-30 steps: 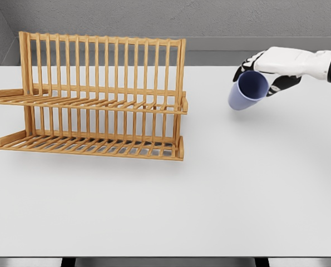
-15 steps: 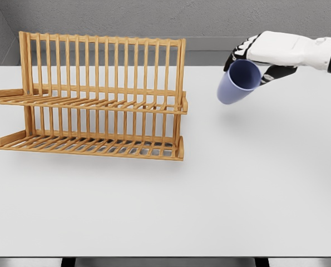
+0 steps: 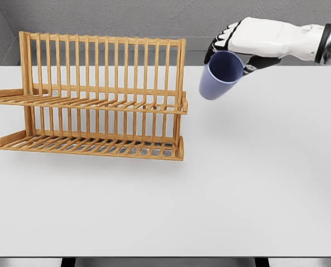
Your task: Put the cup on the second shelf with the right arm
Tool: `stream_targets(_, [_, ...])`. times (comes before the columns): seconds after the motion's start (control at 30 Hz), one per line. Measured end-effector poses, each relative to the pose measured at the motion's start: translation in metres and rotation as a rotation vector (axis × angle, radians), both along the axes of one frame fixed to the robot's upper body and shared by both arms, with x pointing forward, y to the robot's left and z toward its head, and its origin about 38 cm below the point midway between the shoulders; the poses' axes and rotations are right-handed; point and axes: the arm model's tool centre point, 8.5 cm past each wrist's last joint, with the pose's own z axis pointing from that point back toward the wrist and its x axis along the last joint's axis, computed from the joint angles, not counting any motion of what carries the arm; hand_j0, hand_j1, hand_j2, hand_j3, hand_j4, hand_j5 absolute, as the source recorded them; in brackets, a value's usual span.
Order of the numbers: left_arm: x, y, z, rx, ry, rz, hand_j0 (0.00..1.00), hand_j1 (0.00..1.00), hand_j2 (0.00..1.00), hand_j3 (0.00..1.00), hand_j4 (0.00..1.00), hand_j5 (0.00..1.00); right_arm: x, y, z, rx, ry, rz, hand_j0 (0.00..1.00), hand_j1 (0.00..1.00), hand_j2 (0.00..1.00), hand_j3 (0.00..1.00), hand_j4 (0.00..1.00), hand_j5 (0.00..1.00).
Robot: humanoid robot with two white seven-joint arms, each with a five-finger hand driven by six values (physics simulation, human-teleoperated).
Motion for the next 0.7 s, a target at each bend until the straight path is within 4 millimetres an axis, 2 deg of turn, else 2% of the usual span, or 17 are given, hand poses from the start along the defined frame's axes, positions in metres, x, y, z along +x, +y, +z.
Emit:
stream_targets(0.23, [0.001,0.0,0.0,0.0,-0.002,0.0,1.0,1.0,1.0,1.0,1.0,1.0,-0.001,0.02,0.007,0.021,-0.018,0.044,0.6,0.6,0.6,0.6,0.6,0.6])
stream_targets(0.7, [0.0,0.0,0.0,0.0,0.0,0.0,1.0,1.0,1.0,1.0,1.0,1.0,-0.018,0.051,0.017,0.031,-0.063,0.141,0.6,0.6,0.6,0.6,0.6,0.6])
